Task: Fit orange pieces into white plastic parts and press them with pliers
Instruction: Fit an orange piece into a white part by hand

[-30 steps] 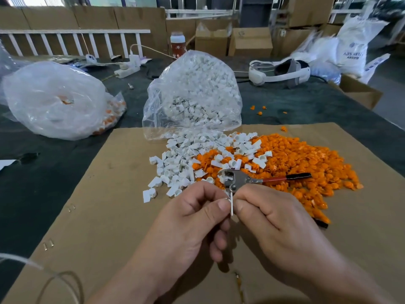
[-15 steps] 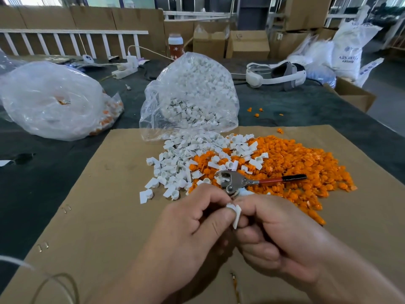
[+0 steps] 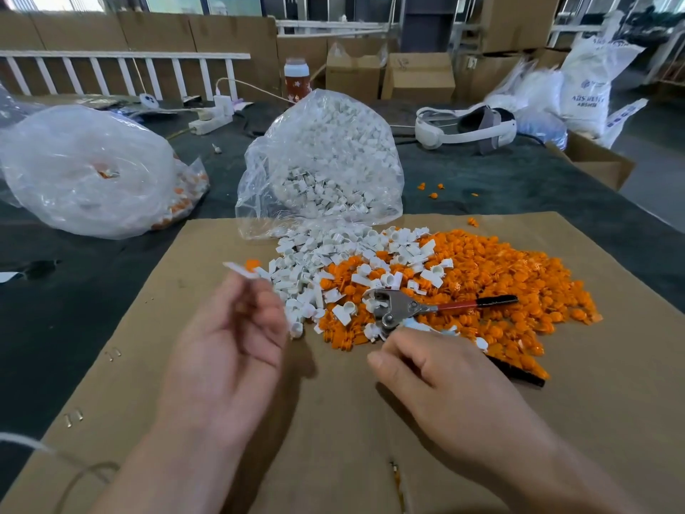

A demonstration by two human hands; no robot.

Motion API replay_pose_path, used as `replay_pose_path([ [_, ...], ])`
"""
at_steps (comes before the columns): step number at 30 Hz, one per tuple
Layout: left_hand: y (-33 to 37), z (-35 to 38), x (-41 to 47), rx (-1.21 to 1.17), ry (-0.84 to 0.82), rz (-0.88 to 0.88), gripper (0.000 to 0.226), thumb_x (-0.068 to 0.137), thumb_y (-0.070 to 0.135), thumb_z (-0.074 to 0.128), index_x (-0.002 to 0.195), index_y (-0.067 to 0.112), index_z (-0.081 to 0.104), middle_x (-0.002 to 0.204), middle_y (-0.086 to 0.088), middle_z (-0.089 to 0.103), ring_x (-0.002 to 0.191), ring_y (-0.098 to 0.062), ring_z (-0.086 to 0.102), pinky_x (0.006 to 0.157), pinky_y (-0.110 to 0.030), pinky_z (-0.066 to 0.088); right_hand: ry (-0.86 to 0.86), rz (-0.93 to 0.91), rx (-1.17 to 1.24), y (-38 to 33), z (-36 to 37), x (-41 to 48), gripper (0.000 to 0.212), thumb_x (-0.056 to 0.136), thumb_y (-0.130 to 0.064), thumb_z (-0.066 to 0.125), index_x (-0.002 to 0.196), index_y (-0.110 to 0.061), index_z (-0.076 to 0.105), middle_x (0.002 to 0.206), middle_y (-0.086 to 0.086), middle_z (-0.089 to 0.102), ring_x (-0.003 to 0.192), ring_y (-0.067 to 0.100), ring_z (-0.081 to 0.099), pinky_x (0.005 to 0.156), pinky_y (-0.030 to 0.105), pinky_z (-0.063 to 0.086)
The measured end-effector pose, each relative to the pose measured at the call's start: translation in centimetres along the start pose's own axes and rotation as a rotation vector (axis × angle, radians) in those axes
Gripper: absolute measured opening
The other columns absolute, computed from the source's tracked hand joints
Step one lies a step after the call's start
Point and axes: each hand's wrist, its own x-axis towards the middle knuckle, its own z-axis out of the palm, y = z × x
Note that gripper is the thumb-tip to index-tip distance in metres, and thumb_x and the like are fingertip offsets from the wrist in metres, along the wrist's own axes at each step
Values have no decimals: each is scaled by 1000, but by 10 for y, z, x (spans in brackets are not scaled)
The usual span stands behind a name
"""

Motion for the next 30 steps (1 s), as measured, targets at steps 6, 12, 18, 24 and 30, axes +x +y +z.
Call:
replay_pose_path([
  [6,26,-19,21,-296,308,134,21,101,27,54,98,6,57,73,-3,68,61,-10,69,77,-14,55,28,1,-103,1,2,0,23,92,-51,46,81,-31,52,86,-17,56,82,0,51,55,18,39],
  [12,16,-26,29,127,420,131,20,101,22,53,111,4,52,96,-10,61,69,-15,63,57,-26,56,25,-29,-269,3,2,2,9,94,-46,48,93,-38,46,78,-18,47,75,0,48,59,17,37],
  [18,-5,-39,17,1929,312,396,47,92,37,61,133,20,49,131,-3,43,111,-26,55,92,-40,47,21,-108,-377,5,8,2,25,95,-54,42,117,-44,35,85,-14,45,73,8,49,60,20,39],
  [24,-5,-33,9,2098,135,462,16,97,29,52,103,21,64,97,5,48,87,-16,56,80,-37,51,4,-159,-448,4,10,0,39,94,-60,36,127,-44,22,96,-14,45,79,9,50,62,24,43],
  [30,-30,-23,-7,2055,-252,557,14,91,42,59,89,28,59,88,14,45,81,-7,50,74,-31,48,-30,-167,-481,-3,15,5,40,92,-63,36,122,-39,25,86,-11,43,74,12,51,56,29,44],
])
